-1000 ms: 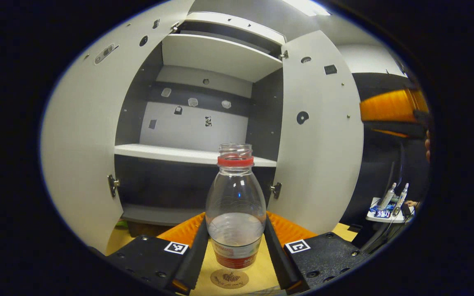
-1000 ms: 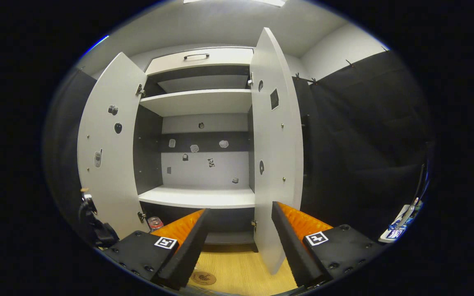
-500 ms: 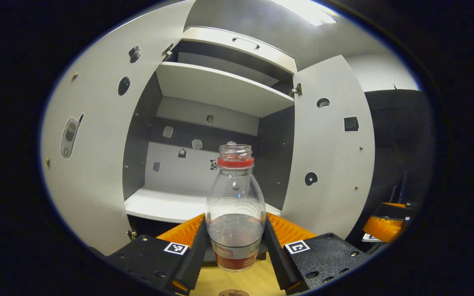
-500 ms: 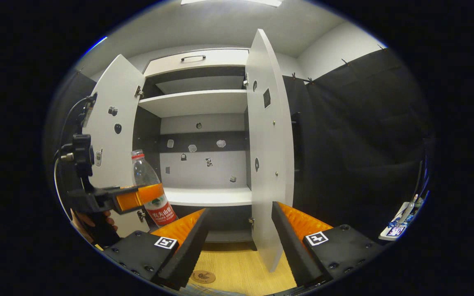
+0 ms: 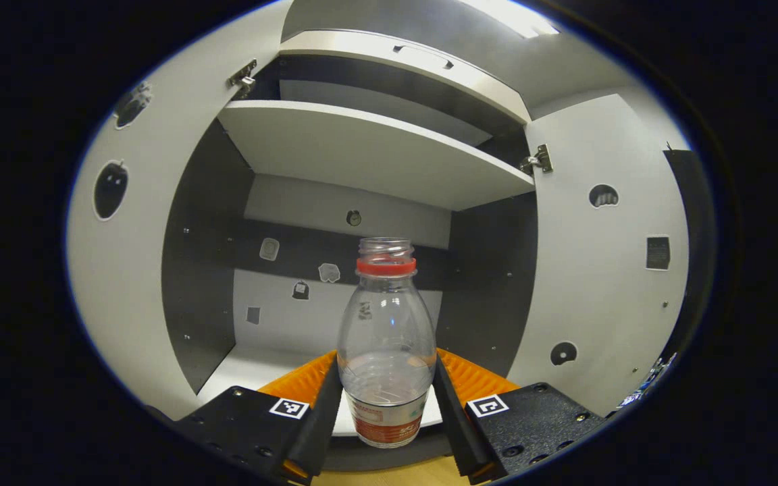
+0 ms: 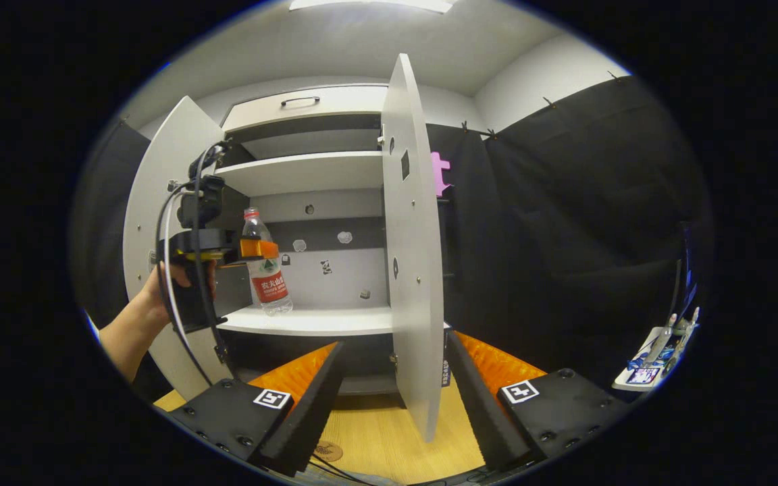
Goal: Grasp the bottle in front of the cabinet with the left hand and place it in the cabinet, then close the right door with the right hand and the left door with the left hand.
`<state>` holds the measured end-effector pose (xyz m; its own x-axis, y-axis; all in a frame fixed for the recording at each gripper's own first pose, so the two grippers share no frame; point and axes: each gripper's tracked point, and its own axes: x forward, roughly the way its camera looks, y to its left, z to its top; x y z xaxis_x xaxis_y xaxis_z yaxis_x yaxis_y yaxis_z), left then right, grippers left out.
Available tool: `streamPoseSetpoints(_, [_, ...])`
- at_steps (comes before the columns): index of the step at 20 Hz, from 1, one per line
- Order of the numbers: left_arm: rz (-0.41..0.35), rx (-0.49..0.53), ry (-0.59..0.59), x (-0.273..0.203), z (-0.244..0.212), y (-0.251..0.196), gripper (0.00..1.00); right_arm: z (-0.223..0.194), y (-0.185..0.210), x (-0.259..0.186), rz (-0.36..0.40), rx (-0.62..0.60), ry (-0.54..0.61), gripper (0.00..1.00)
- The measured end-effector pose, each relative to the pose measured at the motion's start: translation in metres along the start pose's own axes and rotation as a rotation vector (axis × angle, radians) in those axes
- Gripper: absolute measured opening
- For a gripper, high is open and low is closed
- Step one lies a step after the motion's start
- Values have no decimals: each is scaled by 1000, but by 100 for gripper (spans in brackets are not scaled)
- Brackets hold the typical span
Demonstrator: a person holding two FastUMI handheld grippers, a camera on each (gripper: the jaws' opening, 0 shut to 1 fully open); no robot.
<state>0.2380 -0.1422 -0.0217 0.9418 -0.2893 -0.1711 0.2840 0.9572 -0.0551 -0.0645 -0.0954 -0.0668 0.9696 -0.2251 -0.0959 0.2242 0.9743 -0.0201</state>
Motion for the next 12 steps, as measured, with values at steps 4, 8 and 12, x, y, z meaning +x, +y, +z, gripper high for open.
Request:
streamPoseSetpoints(4, [37,20,57,60,-10,9,71,-4,-15,-7,-32,-25,12,97])
streamPoseSetpoints(8, [70,90,120,108,-34,22,71,-7,-20,-12,-36,-9,26,97])
streamPoseSetpoints(12, [70,62,209,128,-67,25,71,-12,-25,-12,-47,-2,36,97])
